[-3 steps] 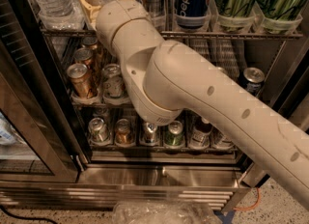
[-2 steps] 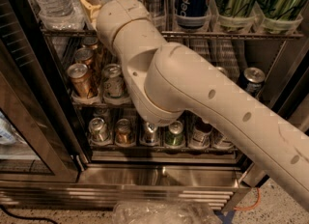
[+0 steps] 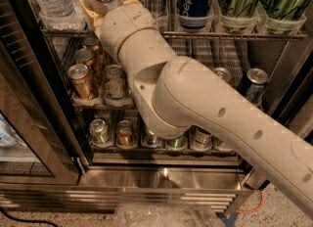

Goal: Pick water bottle from top shelf of fridge

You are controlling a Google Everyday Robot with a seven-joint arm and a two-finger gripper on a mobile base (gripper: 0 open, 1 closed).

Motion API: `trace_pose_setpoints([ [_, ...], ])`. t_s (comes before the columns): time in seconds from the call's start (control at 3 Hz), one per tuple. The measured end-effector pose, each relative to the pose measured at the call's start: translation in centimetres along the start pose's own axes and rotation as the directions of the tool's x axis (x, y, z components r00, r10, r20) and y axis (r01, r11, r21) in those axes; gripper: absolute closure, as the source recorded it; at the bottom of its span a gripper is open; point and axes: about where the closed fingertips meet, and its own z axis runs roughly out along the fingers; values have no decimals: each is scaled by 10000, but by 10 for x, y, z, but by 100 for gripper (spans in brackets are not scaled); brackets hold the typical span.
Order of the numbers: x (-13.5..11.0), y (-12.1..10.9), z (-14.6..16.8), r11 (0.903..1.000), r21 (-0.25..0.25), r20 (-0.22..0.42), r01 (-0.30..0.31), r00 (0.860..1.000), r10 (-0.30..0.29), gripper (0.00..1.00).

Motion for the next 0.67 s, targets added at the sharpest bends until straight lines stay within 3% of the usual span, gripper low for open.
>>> trace_pose_setpoints([
  [0.67,-3,0,-3,9999,-70,73,114,9999,-114,100],
])
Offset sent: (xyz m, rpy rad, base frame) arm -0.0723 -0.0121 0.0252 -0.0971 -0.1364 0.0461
